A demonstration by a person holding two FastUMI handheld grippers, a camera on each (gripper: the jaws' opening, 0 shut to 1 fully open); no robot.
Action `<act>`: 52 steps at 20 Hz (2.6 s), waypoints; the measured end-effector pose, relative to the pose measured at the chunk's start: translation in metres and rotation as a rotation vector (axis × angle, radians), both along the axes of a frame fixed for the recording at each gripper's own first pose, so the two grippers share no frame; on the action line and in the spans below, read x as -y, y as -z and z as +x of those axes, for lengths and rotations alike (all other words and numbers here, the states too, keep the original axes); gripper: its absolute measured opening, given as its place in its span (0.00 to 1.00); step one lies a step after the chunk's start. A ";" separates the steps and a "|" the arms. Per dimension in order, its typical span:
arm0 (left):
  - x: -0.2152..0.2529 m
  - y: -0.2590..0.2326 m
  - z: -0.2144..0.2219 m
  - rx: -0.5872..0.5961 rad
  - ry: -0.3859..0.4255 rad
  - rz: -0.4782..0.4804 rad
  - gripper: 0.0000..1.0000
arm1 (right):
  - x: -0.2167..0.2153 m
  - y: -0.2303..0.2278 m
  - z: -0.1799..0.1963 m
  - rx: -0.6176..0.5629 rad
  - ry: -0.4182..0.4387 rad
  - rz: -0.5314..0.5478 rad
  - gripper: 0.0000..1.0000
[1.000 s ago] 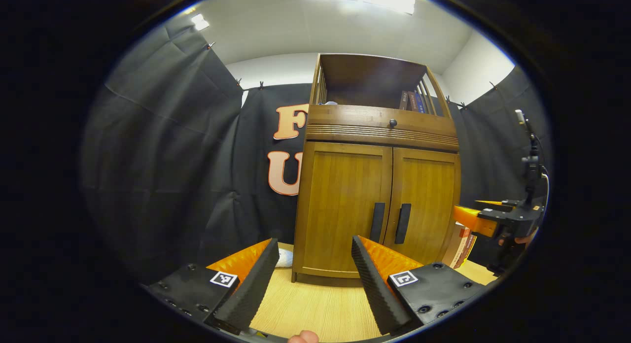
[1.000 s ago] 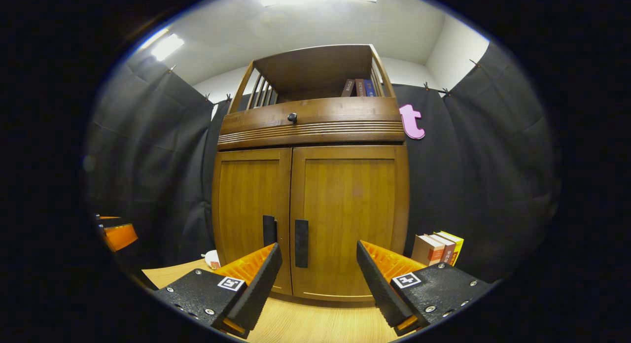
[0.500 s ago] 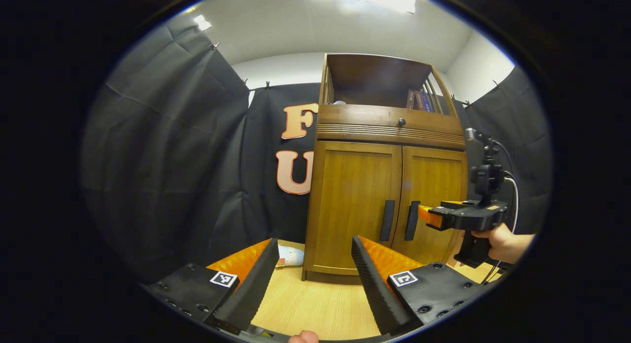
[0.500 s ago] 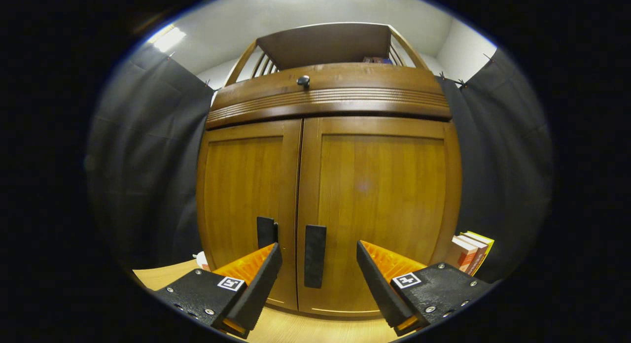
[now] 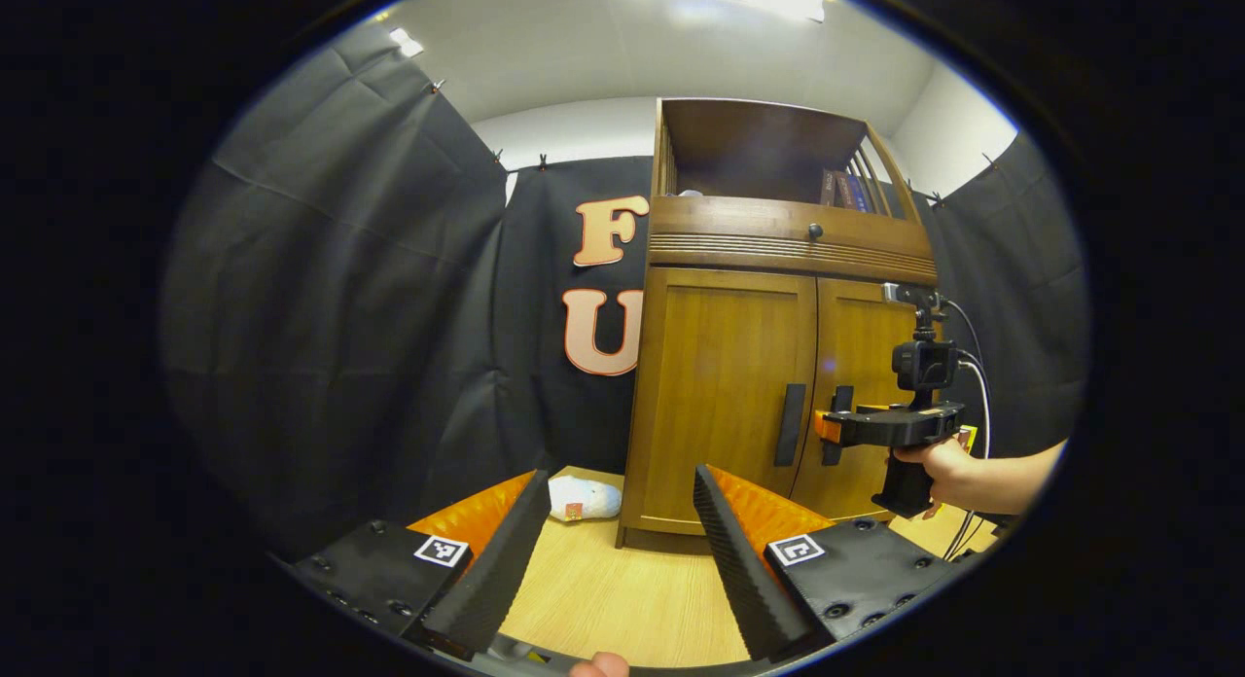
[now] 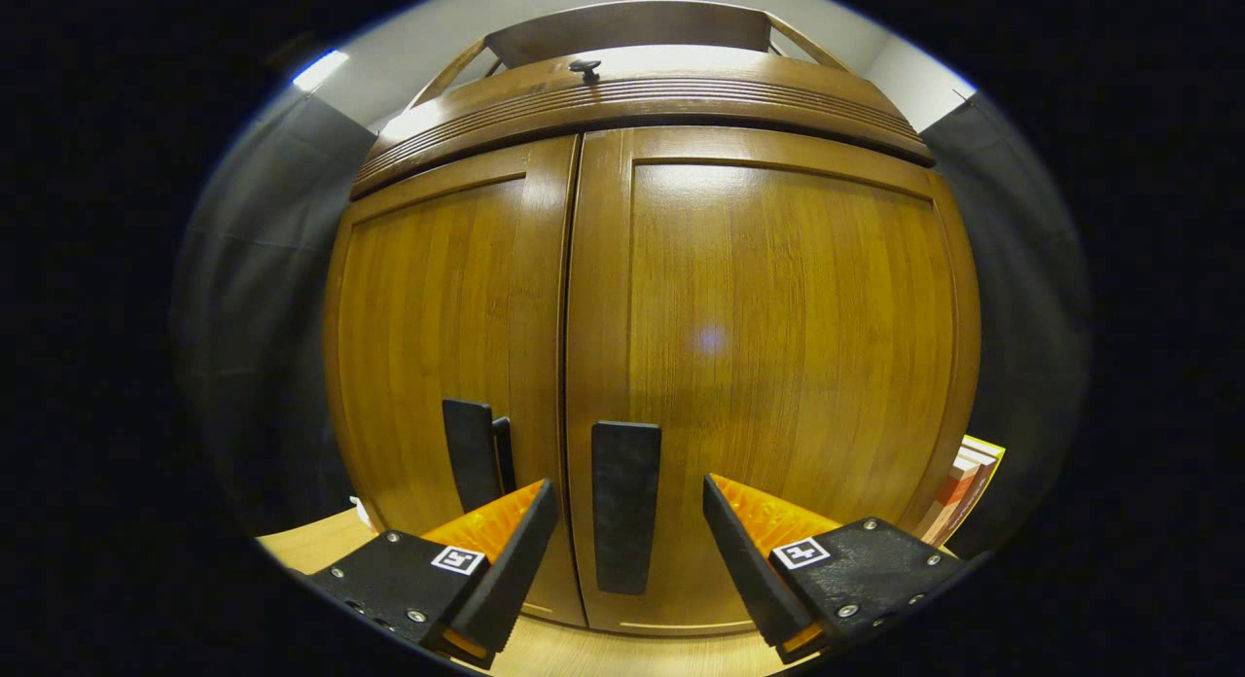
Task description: Open the right door of the double-door shoe cabinet with the right hand, and open the left door with the left hand.
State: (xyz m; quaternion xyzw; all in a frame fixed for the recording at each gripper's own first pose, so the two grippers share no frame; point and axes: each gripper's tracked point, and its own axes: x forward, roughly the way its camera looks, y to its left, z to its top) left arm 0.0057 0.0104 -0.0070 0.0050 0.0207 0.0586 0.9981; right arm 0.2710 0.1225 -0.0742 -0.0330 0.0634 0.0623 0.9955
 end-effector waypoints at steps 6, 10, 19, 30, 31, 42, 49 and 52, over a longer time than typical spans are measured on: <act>-0.008 0.003 -0.001 -0.006 -0.020 -0.001 0.93 | -0.001 0.010 0.010 -0.023 0.017 0.041 0.58; -0.012 0.006 0.001 -0.013 -0.025 -0.009 0.96 | -0.005 0.010 0.012 -0.019 0.012 0.033 0.33; -0.005 0.003 -0.011 0.005 0.001 0.011 0.96 | -0.004 0.011 -0.008 -0.031 -0.037 0.043 0.25; 0.034 -0.002 -0.024 0.004 0.079 0.001 0.94 | 0.030 -0.003 -0.097 -0.030 -0.090 0.073 0.25; 0.039 -0.001 -0.023 0.005 0.089 0.002 0.95 | 0.035 -0.004 -0.103 -0.031 -0.089 0.069 0.25; 0.094 0.006 -0.023 0.004 0.198 0.007 0.96 | 0.099 -0.011 -0.150 -0.024 -0.023 0.040 0.24; 0.113 0.012 -0.023 -0.002 0.226 -0.003 0.94 | 0.143 -0.016 -0.170 -0.017 0.039 0.047 0.16; 0.119 0.014 -0.024 -0.006 0.234 -0.002 0.95 | 0.169 -0.017 -0.175 -0.016 0.085 0.031 0.12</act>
